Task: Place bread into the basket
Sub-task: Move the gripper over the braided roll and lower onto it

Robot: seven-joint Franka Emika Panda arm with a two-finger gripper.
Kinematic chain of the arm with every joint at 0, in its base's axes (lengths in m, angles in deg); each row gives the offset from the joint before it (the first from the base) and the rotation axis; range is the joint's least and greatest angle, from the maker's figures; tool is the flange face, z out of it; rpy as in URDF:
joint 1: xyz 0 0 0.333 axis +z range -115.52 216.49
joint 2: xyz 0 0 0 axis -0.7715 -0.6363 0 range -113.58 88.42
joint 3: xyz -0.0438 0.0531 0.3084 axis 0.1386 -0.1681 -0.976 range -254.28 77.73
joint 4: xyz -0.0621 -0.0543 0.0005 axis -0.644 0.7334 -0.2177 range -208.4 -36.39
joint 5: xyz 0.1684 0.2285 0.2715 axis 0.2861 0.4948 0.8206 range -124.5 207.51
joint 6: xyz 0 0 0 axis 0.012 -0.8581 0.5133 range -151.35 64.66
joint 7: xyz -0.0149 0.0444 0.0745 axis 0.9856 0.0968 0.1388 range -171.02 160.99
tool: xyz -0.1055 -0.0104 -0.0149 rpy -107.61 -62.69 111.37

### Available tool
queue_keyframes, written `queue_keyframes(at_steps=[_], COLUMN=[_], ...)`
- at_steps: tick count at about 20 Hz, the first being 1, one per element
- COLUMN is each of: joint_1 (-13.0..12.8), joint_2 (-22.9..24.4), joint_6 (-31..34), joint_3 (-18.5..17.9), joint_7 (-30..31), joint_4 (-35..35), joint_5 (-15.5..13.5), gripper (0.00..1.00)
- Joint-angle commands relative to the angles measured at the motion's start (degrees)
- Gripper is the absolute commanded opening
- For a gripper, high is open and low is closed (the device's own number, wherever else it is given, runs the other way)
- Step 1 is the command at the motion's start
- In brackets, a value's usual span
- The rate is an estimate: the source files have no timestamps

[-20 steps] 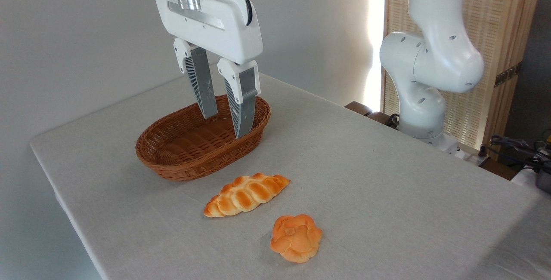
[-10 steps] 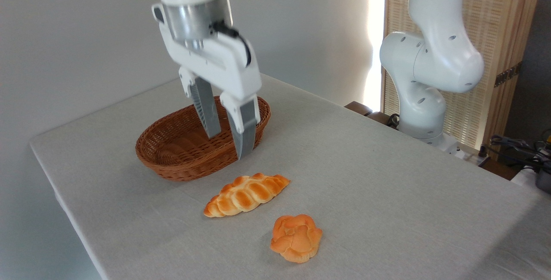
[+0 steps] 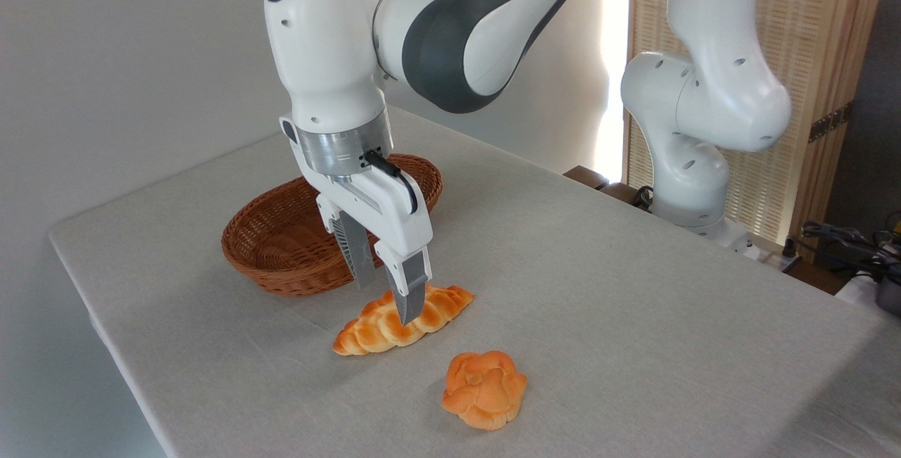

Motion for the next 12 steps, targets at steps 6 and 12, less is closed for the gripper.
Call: queue_keyframes(at_steps=[6, 12], joint_1=[-0.07, -0.77], joint_2=[0.17, -1.94], joint_6=[-1.05, -1.14], joint_3=[0.76, 1.73], joint_7=[-6.5, -6.5], joint_4=[-3.58, -3.67], joint_5=[-0.97, -0.97], gripper=[1.0, 1.0])
